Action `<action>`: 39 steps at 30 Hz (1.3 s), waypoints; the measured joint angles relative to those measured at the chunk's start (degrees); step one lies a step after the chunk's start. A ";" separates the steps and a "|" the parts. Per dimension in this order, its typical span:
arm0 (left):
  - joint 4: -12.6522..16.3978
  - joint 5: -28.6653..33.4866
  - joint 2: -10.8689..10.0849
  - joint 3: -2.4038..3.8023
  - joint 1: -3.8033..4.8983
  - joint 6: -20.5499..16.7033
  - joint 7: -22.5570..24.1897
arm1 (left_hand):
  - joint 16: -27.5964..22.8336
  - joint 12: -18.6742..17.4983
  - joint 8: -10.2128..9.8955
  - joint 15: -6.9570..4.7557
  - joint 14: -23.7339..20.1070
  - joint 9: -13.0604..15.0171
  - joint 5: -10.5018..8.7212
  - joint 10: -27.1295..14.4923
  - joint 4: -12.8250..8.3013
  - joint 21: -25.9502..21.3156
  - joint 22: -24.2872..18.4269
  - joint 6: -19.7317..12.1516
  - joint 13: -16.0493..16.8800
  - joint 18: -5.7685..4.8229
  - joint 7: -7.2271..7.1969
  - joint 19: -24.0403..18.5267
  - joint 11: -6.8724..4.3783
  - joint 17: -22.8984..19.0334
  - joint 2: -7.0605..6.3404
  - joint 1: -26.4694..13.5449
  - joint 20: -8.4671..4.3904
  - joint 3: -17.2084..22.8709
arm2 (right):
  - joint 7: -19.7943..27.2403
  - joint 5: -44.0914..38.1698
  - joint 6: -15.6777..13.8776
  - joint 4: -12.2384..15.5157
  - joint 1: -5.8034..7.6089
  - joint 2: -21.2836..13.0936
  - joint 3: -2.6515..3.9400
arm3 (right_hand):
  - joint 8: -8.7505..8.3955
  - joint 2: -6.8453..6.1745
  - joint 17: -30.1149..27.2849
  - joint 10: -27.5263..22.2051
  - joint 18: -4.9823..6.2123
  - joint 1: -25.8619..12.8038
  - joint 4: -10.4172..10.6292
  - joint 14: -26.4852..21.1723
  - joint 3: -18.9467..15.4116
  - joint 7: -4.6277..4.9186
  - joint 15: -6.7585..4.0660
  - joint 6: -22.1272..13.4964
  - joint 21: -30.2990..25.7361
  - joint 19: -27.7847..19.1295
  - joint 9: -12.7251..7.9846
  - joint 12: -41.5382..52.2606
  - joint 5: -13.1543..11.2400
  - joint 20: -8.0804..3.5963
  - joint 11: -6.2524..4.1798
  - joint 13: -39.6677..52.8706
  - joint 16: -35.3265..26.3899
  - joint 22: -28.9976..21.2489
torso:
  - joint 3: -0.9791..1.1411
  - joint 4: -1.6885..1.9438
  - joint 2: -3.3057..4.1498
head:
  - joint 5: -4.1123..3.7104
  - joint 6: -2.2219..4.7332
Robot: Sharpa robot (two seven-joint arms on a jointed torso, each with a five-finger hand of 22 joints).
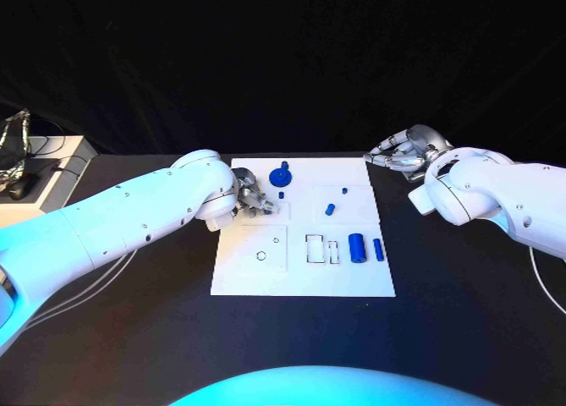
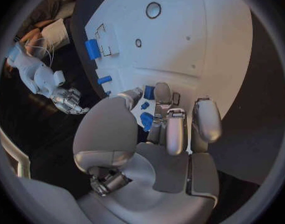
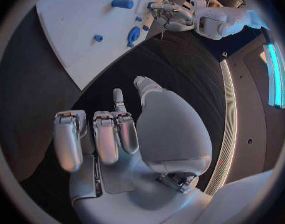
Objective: Assemble the parts on the task board
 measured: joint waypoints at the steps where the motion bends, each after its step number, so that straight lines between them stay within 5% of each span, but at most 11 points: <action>1: -0.02 -0.01 0.04 0.00 -0.01 0.01 0.00 | 0.00 0.22 0.00 0.00 0.00 0.12 0.00 -0.11 0.05 0.00 0.00 0.00 -0.04 0.00 0.00 0.00 -0.10 0.00 0.06 0.68 0.00 0.69 | 0.00 0.00 0.00 0.00 0.00 0.00 0.00 | 0.00 0.00 0.00 0.00 0.00 0.00 0.00 0.00 0.00 0.00 0.00 0.00 0.00 0.00 0.00 0.00 0.00 0.00 0.00 0.00 0.00 0.00 | 0.01 0.00 -0.01 | 0.00 -0.02; 20: -0.35 0.08 0.16 0.09 -0.05 0.06 0.08 | 0.00 0.22 0.06 -0.21 -0.21 0.42 -0.36 -0.52 -0.95 -0.01 -0.07 -0.60 -0.40 0.00 -0.35 -0.01 -0.28 -0.01 -2.49 6.09 0.00 12.19 | 0.00 -0.01 0.04 0.02 -0.02 -0.01 0.00 | 0.00 0.00 0.00 0.00 0.00 0.00 0.00 0.00 0.00 0.00 0.00 0.00 0.00 0.00 -0.01 0.00 0.00 0.00 0.00 0.04 0.00 -0.01 | 0.08 0.01 -0.02 | -0.05 -0.24; 26: -0.36 0.23 0.10 0.10 -0.01 0.00 0.20 | 0.00 0.22 -1.55 -0.20 -0.21 -1.05 -0.25 -0.93 -0.07 -0.01 -0.31 -1.53 -0.49 0.00 0.12 -0.01 0.14 -0.01 -2.83 6.44 -0.01 13.81 | 0.00 -0.01 0.08 0.02 -0.04 -0.02 0.00 | 0.00 0.00 0.00 0.00 0.00 0.00 0.00 0.00 0.00 0.00 0.00 0.00 0.00 0.00 -0.02 0.00 0.00 0.00 0.00 0.03 0.00 -0.02 | 0.04 0.03 -0.04 | 0.01 -0.26; 30: -0.38 0.49 0.06 0.11 0.00 -0.09 0.34 | 0.00 0.22 -2.39 -0.21 -0.21 -2.27 1.12 -1.44 0.80 -0.28 -0.50 -1.82 -0.49 0.00 0.45 -0.20 0.43 -0.01 -2.93 6.54 0.18 14.69 | 0.01 -0.01 0.10 0.02 -0.05 -0.02 0.00 | 0.00 0.00 0.00 0.00 0.00 0.00 0.00 0.00 0.00 0.00 0.00 0.00 0.00 0.00 -0.02 0.00 0.00 0.00 0.00 0.03 0.00 -0.02 | 0.03 0.03 -0.05 | 0.04 -0.26; 33: -0.51 0.86 -0.02 0.11 0.00 -0.29 0.57 | 0.00 0.19 -2.55 -0.20 -0.21 -2.86 5.26 -1.45 0.92 -0.27 -0.45 -1.43 -0.49 0.00 0.84 -0.21 0.43 -0.02 -3.28 6.32 0.20 14.86 | 0.01 -0.01 0.13 0.00 -0.06 -0.03 0.00 | 0.00 0.01 0.00 0.00 0.00 -0.01 0.00 0.00 0.00 0.00 0.00 0.00 0.00 0.00 0.10 0.00 0.00 0.00 0.00 0.03 0.00 -0.02 | 0.03 0.04 -0.07 | 0.08 -0.20; 34: -0.54 1.01 -0.05 0.11 0.00 -0.40 0.65 | 0.00 -0.07 -2.50 -0.20 -0.21 -3.05 6.54 -1.58 -0.62 -0.27 -0.38 -1.44 -0.49 0.00 0.85 -0.21 0.55 -0.02 -3.35 6.25 0.20 16.41 | 0.02 -0.01 0.14 0.00 -0.07 -0.03 0.00 | 0.00 0.03 0.00 0.00 0.00 -0.03 0.00 0.00 0.00 0.00 0.00 0.00 0.00 0.00 0.19 0.00 0.00 0.00 0.00 0.03 0.00 -0.02 | 0.03 0.04 -0.07 | 0.10 -0.19; 39: -0.74 2.11 -0.19 0.06 -0.04 -1.00 1.18 | 0.00 -0.41 -1.68 0.01 0.00 -2.69 10.29 -1.60 -0.73 -0.27 -0.02 -1.54 -0.61 0.00 0.95 -0.21 0.84 -0.02 -2.62 4.90 0.20 16.30 | 0.02 -0.01 0.22 -0.01 -0.09 -0.05 0.00 | 0.00 0.23 0.00 0.00 0.00 -0.22 0.00 0.00 0.00 0.00 0.00 0.00 0.00 0.00 0.21 0.00 0.00 0.00 0.00 0.02 0.00 -0.02 | 0.02 0.05 -0.07 | 0.11 -0.08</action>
